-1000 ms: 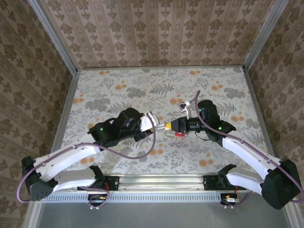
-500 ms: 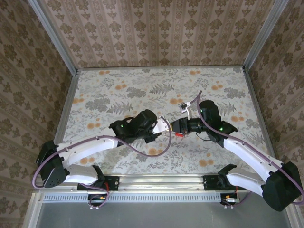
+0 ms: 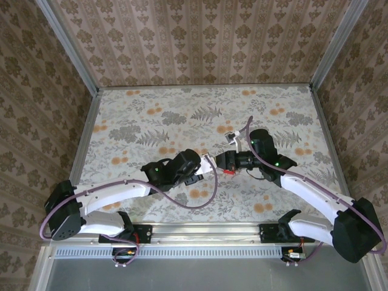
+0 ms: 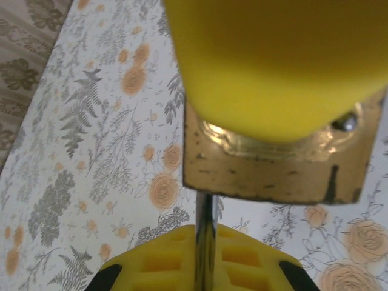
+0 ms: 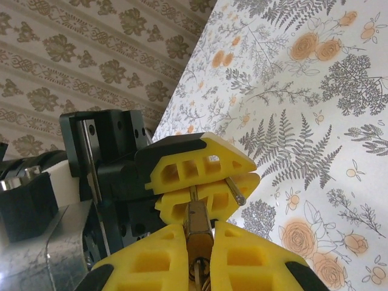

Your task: Unlock with the key

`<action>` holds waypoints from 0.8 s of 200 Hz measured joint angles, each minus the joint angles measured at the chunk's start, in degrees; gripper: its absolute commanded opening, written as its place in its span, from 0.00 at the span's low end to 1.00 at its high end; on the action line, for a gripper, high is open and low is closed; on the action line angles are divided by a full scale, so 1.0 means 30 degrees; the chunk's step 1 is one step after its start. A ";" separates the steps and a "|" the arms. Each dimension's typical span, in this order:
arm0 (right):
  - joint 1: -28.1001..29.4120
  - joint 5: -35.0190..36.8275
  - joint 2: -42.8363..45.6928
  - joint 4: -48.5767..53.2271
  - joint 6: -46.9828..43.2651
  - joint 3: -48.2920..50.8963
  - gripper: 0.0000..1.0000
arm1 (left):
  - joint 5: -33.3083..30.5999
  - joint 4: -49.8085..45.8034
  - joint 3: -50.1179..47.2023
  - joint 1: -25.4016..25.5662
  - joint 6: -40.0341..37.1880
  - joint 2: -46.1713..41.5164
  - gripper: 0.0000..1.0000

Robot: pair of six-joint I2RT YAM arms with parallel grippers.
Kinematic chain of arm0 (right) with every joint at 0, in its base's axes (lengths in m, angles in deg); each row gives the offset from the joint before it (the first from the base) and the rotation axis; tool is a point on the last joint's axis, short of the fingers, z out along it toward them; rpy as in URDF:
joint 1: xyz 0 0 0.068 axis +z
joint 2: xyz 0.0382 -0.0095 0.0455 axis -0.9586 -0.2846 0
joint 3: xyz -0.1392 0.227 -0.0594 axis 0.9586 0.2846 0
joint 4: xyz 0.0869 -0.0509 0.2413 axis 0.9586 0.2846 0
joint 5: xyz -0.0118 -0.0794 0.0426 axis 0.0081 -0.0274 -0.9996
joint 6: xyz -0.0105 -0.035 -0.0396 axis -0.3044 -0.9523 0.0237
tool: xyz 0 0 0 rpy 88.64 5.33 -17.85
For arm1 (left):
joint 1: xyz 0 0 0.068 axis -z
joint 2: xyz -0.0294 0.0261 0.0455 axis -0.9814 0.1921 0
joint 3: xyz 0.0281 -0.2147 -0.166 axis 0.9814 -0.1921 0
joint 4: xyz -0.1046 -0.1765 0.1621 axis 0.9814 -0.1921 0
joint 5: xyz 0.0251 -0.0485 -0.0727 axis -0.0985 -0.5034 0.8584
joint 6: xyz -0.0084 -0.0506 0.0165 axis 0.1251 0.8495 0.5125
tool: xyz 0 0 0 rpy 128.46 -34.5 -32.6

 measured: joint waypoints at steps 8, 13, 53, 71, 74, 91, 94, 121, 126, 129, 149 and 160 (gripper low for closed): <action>0.0197 0.0240 -0.0204 -0.0248 0.0138 0.0007 0.03 | -0.0313 0.0328 -0.0328 0.0000 0.0000 -0.0146 0.04; 0.0306 0.0408 -0.0321 -0.0401 0.0219 0.0007 0.03 | -0.0525 0.0495 -0.0532 0.0000 0.0000 -0.0240 0.04; 0.1268 0.1326 -0.1304 -0.1304 0.1239 0.0015 0.03 | -0.2222 0.2637 -0.1457 -0.0007 0.0175 -0.0554 0.54; 0.1479 0.1413 -0.1566 -0.1326 0.1537 0.0022 0.02 | -0.2798 0.3133 -0.1945 -0.0029 0.0313 -0.0903 0.68; 0.1508 0.1421 -0.1603 -0.1333 0.1596 0.0022 0.03 | -0.2914 0.3169 -0.2033 -0.0058 0.0386 -0.1013 0.70; 0.1596 0.1501 -0.1690 -0.1341 0.1763 0.0015 0.02 | -0.3067 0.3432 -0.2521 -0.0146 0.0823 -0.1902 0.84; 0.1610 0.1508 -0.1712 -0.1348 0.1763 0.0015 0.02 | -0.3082 0.3395 -0.2594 -0.0146 0.0867 -0.2098 0.86; 0.1625 0.1829 -0.2025 -0.1362 0.1778 -0.0058 0.02 | -0.2892 0.3147 -0.3257 -0.0138 0.1749 -0.4233 0.93; 0.1617 0.1916 -0.2120 -0.1319 0.1785 -0.0109 0.02 | -0.2885 0.3140 -0.3395 -0.0138 0.1953 -0.4677 0.93; 0.1617 0.1923 -0.2193 -0.1304 0.1792 -0.0124 0.02 | -0.2885 0.3096 -0.3461 -0.0146 0.2069 -0.4962 0.93; 0.1566 0.2244 -0.2820 -0.1180 0.1858 -0.0357 0.02 | -0.2907 0.2696 -0.3643 -0.0146 0.2812 -0.6819 0.92; 0.1508 0.2426 -0.3155 -0.1049 0.1923 -0.0656 0.01 | -0.3060 0.2375 -0.3643 -0.0124 0.3191 -0.7555 0.91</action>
